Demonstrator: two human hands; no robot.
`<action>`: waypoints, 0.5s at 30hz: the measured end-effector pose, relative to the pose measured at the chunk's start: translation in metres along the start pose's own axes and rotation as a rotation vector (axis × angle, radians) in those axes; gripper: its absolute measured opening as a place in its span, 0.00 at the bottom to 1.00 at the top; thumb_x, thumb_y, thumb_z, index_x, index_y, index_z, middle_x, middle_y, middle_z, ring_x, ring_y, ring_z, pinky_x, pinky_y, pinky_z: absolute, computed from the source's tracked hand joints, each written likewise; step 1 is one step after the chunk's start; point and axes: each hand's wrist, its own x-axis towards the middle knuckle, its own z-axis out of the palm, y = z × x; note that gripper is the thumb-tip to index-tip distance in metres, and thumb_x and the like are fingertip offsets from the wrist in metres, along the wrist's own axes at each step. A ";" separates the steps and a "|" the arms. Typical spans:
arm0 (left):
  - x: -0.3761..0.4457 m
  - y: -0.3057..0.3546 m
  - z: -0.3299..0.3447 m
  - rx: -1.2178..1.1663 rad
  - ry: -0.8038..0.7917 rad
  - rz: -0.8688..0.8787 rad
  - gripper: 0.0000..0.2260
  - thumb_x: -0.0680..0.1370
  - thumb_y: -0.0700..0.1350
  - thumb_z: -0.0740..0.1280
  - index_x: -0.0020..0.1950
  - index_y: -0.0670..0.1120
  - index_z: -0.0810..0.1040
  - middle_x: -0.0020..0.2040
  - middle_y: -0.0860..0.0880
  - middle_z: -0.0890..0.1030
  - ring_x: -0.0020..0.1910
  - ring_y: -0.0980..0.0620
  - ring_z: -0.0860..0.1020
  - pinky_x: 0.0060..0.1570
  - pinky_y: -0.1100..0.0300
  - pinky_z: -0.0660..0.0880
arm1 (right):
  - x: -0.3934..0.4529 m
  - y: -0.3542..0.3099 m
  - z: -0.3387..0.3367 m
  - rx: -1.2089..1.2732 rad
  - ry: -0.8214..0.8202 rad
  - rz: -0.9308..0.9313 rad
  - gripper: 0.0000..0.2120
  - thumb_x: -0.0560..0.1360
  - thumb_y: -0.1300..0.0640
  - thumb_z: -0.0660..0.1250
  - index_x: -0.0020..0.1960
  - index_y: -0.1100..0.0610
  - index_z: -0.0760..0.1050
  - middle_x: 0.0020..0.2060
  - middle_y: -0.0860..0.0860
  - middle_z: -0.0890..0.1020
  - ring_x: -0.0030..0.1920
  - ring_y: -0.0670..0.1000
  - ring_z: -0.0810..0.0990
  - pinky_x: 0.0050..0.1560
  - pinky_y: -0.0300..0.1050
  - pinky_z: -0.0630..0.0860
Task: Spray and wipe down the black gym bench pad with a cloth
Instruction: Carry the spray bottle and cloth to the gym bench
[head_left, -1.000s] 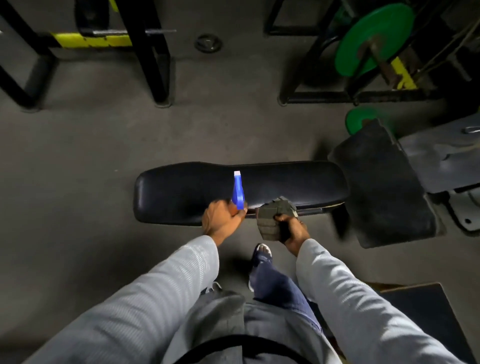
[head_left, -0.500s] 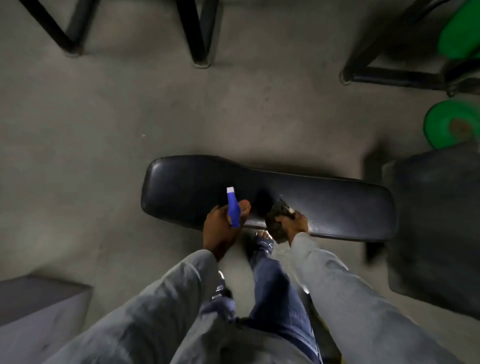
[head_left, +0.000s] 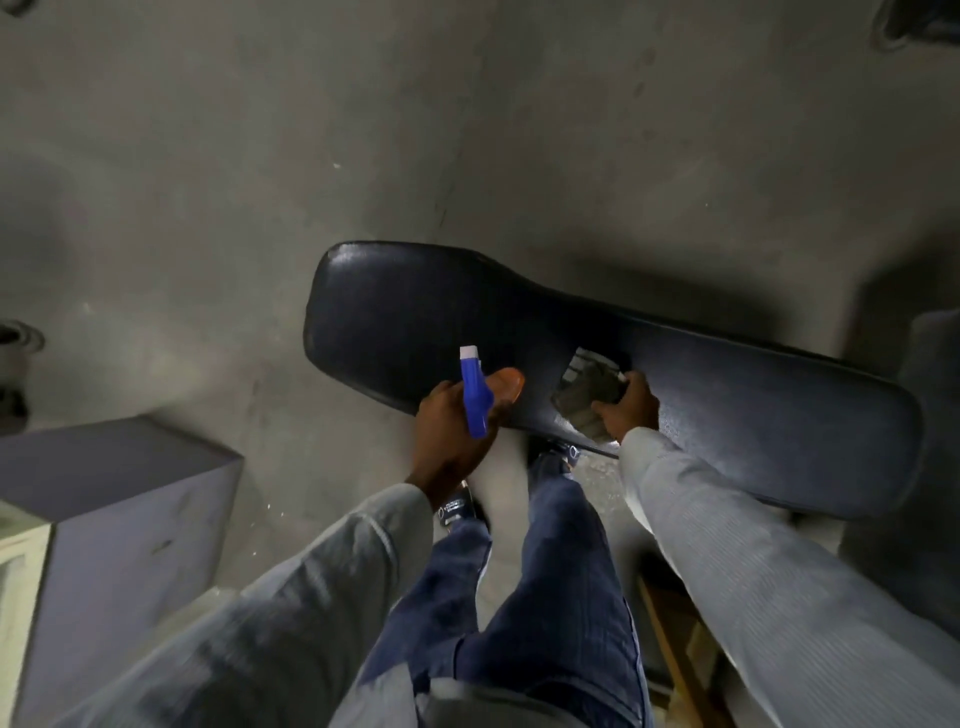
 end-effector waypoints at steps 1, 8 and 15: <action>-0.001 0.003 0.000 -0.007 -0.010 -0.007 0.14 0.84 0.55 0.70 0.42 0.50 0.76 0.42 0.38 0.82 0.42 0.38 0.82 0.51 0.40 0.81 | -0.002 0.002 -0.002 -0.026 0.014 -0.014 0.32 0.76 0.64 0.78 0.76 0.57 0.68 0.72 0.60 0.76 0.71 0.66 0.78 0.69 0.61 0.78; -0.004 0.001 0.000 -0.039 -0.032 -0.031 0.12 0.83 0.64 0.67 0.46 0.58 0.73 0.47 0.49 0.82 0.47 0.43 0.84 0.54 0.41 0.83 | -0.038 -0.004 -0.007 -0.049 0.162 -0.158 0.29 0.76 0.64 0.74 0.74 0.52 0.71 0.73 0.56 0.75 0.70 0.62 0.79 0.66 0.63 0.81; -0.014 -0.009 -0.024 -0.105 -0.037 -0.057 0.19 0.73 0.68 0.66 0.40 0.52 0.78 0.41 0.48 0.84 0.41 0.48 0.84 0.49 0.45 0.84 | -0.101 -0.050 -0.002 -0.030 -0.030 -0.435 0.21 0.77 0.67 0.74 0.66 0.50 0.80 0.59 0.47 0.84 0.61 0.52 0.83 0.62 0.52 0.83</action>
